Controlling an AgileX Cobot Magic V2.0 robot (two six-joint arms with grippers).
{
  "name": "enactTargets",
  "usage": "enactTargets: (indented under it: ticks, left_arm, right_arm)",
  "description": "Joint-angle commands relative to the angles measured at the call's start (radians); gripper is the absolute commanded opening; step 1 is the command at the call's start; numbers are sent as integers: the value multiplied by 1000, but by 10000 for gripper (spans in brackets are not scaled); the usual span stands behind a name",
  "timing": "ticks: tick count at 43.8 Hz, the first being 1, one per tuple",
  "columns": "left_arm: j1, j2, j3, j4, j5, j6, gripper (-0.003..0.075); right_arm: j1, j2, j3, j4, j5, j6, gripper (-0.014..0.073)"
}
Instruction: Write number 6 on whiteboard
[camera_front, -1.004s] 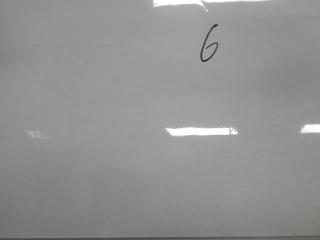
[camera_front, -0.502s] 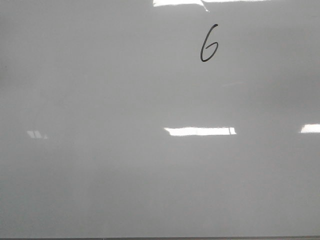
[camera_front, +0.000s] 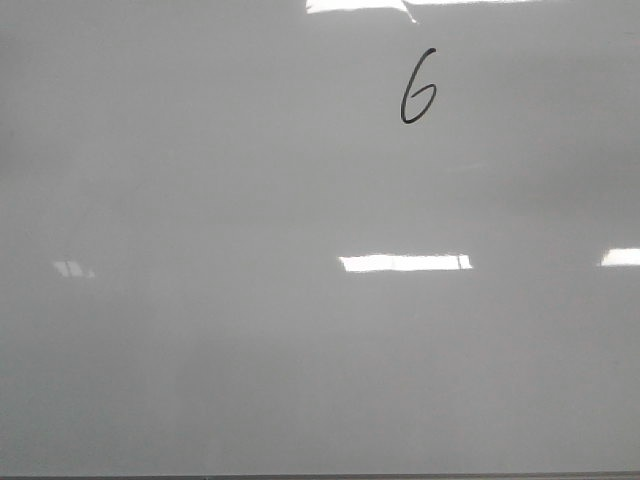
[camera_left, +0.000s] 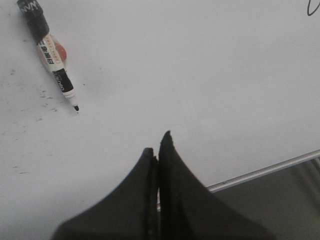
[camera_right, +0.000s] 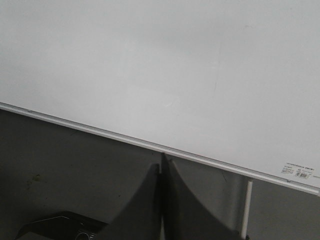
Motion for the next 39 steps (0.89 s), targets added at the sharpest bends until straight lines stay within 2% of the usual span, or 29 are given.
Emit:
enactTargets:
  ticks: [1,18,25,29,36,39]
  left_arm:
    - [-8,-1,-24,-4,-66,3,-20]
    - [-1,-3,-24,-4,-66,3,-20]
    - [137,-64,-7,-5,-68,3,-20]
    - [220,-148,60,-5,-163,3,-20]
    - [315,-328,290,-5,-436,3,-20]
    - [341,-417,397,-8,-503,3,-20]
  right_arm:
    - [-6,5,-22,-18,-56,-12,-69]
    - [-6,5,-22,-18,-56,-12,-69]
    - [-5,5,-22,-17,-56,-12,-69]
    - [-5,5,-22,-17,-56,-12,-69]
    - [-5,5,-22,-17,-55,-12,-69]
    - [-5,5,-22,-17,-55,-12,-69]
